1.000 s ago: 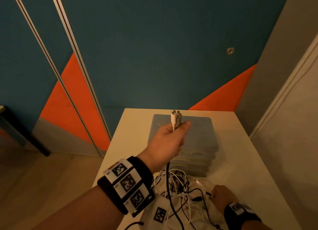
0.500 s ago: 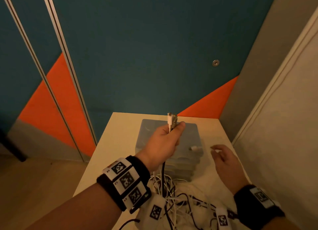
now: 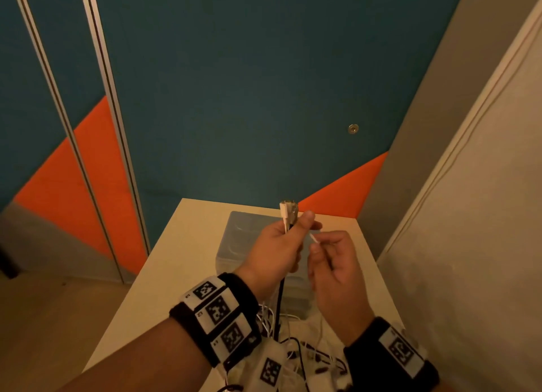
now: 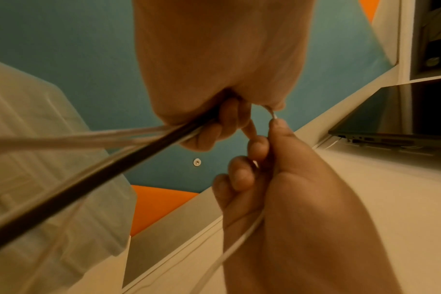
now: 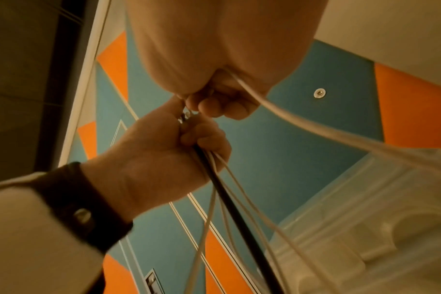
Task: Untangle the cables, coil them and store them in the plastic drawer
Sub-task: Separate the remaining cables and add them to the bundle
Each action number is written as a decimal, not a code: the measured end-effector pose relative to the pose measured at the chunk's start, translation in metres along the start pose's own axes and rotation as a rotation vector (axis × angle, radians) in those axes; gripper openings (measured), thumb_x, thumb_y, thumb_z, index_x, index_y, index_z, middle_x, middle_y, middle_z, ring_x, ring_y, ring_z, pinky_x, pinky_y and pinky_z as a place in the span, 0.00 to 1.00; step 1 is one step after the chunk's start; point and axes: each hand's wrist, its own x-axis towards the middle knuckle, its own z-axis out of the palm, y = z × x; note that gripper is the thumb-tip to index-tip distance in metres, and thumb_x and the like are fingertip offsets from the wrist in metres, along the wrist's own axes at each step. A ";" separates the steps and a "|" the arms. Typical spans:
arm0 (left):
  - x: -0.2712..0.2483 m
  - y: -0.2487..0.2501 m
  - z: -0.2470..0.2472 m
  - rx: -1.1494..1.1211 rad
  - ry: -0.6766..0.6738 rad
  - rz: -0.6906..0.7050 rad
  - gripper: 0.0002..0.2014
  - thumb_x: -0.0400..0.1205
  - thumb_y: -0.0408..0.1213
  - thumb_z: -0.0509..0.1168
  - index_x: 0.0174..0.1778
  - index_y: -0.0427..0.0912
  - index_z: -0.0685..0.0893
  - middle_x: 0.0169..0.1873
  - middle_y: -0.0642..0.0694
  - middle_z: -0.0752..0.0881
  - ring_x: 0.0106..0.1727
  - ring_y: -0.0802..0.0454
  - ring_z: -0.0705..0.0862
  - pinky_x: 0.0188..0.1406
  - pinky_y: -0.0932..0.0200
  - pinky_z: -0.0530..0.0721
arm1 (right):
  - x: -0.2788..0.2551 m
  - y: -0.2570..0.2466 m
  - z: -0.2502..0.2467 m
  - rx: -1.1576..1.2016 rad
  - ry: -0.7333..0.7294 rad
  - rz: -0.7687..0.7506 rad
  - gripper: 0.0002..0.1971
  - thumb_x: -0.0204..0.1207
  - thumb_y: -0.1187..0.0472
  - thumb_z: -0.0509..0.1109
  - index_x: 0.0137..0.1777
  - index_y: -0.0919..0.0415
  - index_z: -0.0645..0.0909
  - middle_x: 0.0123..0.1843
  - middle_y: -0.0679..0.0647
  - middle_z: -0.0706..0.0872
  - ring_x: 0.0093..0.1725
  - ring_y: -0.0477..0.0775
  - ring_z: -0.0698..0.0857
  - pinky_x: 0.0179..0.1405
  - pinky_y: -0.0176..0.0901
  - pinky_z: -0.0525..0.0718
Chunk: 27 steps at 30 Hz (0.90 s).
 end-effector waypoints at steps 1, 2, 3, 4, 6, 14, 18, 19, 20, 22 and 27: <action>-0.001 0.001 -0.001 -0.022 0.009 0.013 0.20 0.81 0.59 0.64 0.45 0.46 0.90 0.22 0.49 0.67 0.22 0.56 0.66 0.22 0.61 0.68 | -0.005 0.000 0.002 -0.006 -0.039 0.012 0.04 0.81 0.57 0.60 0.49 0.44 0.74 0.30 0.51 0.79 0.28 0.44 0.75 0.28 0.41 0.74; -0.003 0.002 -0.001 -0.036 0.020 0.025 0.20 0.79 0.60 0.65 0.44 0.47 0.91 0.22 0.49 0.68 0.22 0.56 0.66 0.22 0.62 0.69 | -0.009 0.000 0.003 -0.018 -0.074 0.025 0.06 0.81 0.56 0.60 0.48 0.41 0.73 0.31 0.54 0.79 0.27 0.47 0.75 0.28 0.45 0.74; -0.004 0.003 -0.002 -0.043 0.030 0.036 0.19 0.77 0.60 0.65 0.41 0.49 0.91 0.22 0.50 0.69 0.22 0.56 0.67 0.23 0.62 0.69 | -0.012 0.001 0.004 -0.029 -0.100 0.041 0.08 0.80 0.57 0.60 0.47 0.39 0.73 0.31 0.55 0.79 0.27 0.49 0.74 0.28 0.47 0.73; -0.006 0.004 -0.002 -0.044 0.035 0.046 0.18 0.76 0.60 0.65 0.39 0.50 0.91 0.22 0.52 0.69 0.23 0.57 0.67 0.23 0.62 0.69 | -0.014 0.001 0.005 -0.033 -0.113 0.057 0.09 0.80 0.57 0.60 0.46 0.37 0.73 0.30 0.54 0.79 0.27 0.50 0.73 0.28 0.49 0.72; -0.009 0.005 -0.002 -0.048 0.042 0.063 0.18 0.75 0.60 0.65 0.35 0.51 0.89 0.22 0.54 0.68 0.22 0.58 0.65 0.23 0.64 0.67 | -0.019 0.003 0.004 -0.035 -0.121 0.086 0.10 0.80 0.57 0.60 0.44 0.37 0.74 0.28 0.52 0.77 0.27 0.52 0.72 0.27 0.52 0.71; -0.016 0.006 -0.002 -0.013 0.030 0.091 0.20 0.85 0.59 0.57 0.32 0.50 0.77 0.24 0.53 0.72 0.25 0.58 0.68 0.29 0.60 0.67 | -0.040 0.015 0.005 -0.070 -0.203 0.176 0.08 0.79 0.55 0.59 0.41 0.40 0.72 0.26 0.51 0.75 0.24 0.53 0.72 0.24 0.56 0.71; -0.017 0.007 -0.001 0.001 -0.075 0.126 0.23 0.84 0.63 0.54 0.32 0.49 0.72 0.24 0.51 0.71 0.32 0.51 0.73 0.37 0.56 0.72 | -0.040 0.014 0.007 -0.088 -0.237 0.184 0.08 0.79 0.54 0.58 0.43 0.38 0.72 0.28 0.49 0.77 0.26 0.51 0.74 0.27 0.53 0.73; -0.018 0.008 -0.001 -0.005 -0.115 0.111 0.23 0.83 0.63 0.53 0.33 0.47 0.71 0.24 0.50 0.71 0.34 0.49 0.75 0.38 0.56 0.74 | -0.039 0.013 0.006 -0.089 -0.237 0.184 0.07 0.80 0.54 0.58 0.45 0.38 0.73 0.29 0.49 0.77 0.27 0.50 0.74 0.28 0.54 0.74; -0.020 0.010 0.000 -0.006 -0.158 0.099 0.23 0.83 0.62 0.52 0.35 0.46 0.70 0.24 0.50 0.71 0.34 0.48 0.75 0.38 0.57 0.75 | -0.038 0.013 0.004 -0.092 -0.240 0.184 0.06 0.80 0.53 0.58 0.46 0.39 0.73 0.30 0.49 0.77 0.27 0.50 0.74 0.28 0.57 0.75; -0.023 0.012 0.000 0.017 -0.206 0.102 0.22 0.81 0.62 0.51 0.37 0.44 0.69 0.23 0.50 0.70 0.29 0.51 0.72 0.34 0.59 0.73 | -0.036 0.012 0.000 -0.110 -0.274 0.185 0.05 0.80 0.52 0.58 0.45 0.42 0.73 0.29 0.49 0.77 0.28 0.51 0.74 0.30 0.60 0.76; -0.025 0.014 -0.003 -0.004 -0.170 0.116 0.21 0.81 0.59 0.52 0.38 0.42 0.73 0.23 0.52 0.68 0.25 0.56 0.66 0.28 0.60 0.68 | -0.025 0.002 -0.015 -0.223 -0.192 0.044 0.09 0.77 0.45 0.60 0.48 0.44 0.79 0.42 0.43 0.84 0.43 0.45 0.84 0.42 0.36 0.80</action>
